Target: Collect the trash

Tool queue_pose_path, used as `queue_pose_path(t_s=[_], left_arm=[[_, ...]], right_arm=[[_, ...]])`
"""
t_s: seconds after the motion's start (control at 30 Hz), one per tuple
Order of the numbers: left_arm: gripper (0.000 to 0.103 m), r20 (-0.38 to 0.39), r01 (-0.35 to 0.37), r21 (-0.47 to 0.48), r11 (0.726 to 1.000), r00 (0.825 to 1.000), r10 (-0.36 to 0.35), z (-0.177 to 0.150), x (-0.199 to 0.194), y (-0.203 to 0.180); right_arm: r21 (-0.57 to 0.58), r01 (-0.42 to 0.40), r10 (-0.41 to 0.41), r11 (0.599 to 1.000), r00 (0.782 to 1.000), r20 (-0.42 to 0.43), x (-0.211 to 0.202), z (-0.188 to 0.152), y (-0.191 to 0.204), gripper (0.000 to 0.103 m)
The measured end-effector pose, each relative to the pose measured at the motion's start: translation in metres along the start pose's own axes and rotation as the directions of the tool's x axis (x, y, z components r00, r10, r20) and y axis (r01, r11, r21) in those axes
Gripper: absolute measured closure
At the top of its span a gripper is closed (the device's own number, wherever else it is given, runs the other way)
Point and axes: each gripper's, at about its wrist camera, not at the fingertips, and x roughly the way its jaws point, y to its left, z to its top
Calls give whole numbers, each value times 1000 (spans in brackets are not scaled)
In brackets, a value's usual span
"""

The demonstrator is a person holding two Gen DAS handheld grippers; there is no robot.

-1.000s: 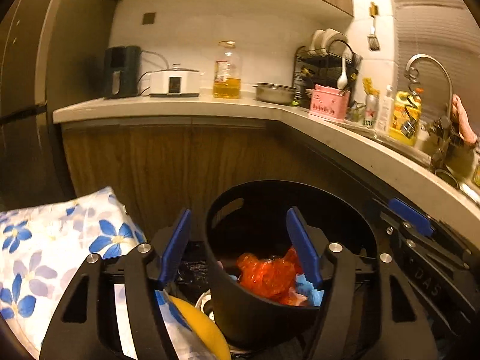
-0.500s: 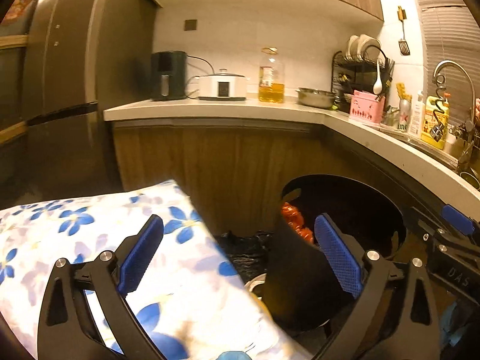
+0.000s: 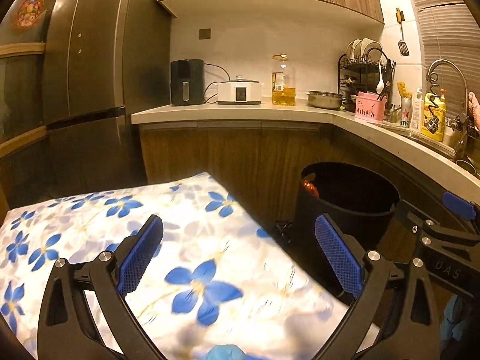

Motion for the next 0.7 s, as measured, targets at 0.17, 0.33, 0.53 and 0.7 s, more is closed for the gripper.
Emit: queue_pose_path(t_s=[0.17,0.33,0.53,0.7], left_arm=[[6,-12,-22,-25,999,1000,22,-13,-26,21],[6,-1,-42,-47,998,999,42,-22,-52,36],[6,2,-57,-50,997,998,57,-33,-82,48],[6,5,-53,-54,997,999,54,-41,-98,55]], right_arm=[[-3,-6,6,1000,1000,-1,-27,-13,15,9],[-12,-28,28,1000,1000,13,-56,-24,29,9],[-34,-49,50,998,999,19,-83,-39,44,9],[-43,-49,49,998,999,15,-98,-50,54,9]])
